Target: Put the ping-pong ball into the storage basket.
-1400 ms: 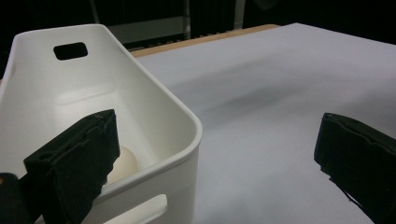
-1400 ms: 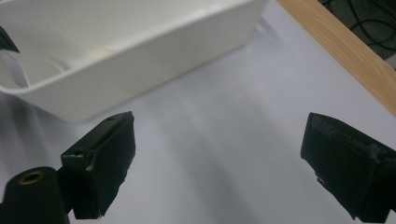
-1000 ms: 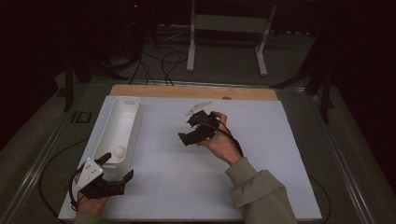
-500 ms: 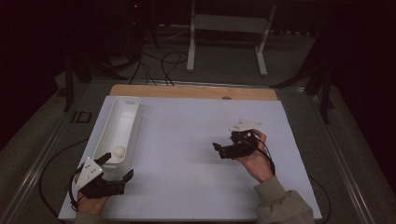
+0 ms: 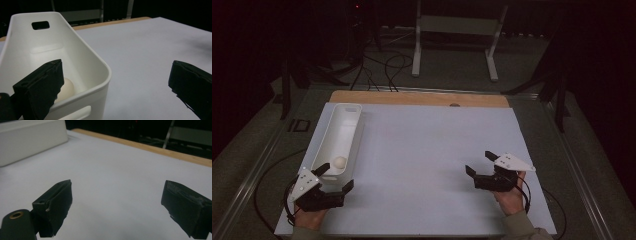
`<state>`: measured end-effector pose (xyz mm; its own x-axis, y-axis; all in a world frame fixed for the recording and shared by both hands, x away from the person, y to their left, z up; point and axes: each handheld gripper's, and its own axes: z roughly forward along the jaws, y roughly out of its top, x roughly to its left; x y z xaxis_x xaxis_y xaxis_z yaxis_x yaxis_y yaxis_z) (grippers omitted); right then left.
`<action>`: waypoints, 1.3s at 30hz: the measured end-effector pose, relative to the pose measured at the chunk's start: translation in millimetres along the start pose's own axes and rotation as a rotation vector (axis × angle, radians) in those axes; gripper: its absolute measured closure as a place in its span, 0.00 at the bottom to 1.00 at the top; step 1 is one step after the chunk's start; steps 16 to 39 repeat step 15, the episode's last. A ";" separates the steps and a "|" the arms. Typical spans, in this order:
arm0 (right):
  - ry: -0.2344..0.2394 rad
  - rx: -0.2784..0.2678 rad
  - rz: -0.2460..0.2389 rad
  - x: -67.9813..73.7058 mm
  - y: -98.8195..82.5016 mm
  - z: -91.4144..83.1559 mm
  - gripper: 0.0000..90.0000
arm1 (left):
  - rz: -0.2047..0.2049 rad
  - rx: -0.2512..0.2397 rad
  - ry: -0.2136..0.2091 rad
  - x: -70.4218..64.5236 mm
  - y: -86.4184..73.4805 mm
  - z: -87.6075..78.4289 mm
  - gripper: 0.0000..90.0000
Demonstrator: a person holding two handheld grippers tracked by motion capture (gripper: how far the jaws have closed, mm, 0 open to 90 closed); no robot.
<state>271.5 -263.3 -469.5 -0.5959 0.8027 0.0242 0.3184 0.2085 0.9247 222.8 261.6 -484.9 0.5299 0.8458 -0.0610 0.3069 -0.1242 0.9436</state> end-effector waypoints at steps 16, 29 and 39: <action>-0.004 -0.120 -0.020 3.5 -19.7 -20.5 0.10 | -0.008 0.020 0.008 3.1 1.3 2.5 0.00; -0.004 -0.120 -0.020 3.5 -19.7 -20.5 0.10 | -0.008 0.020 0.008 3.1 1.3 2.5 0.00; -0.004 -0.120 -0.020 3.5 -19.7 -20.5 0.10 | -0.008 0.020 0.008 3.1 1.3 2.5 0.00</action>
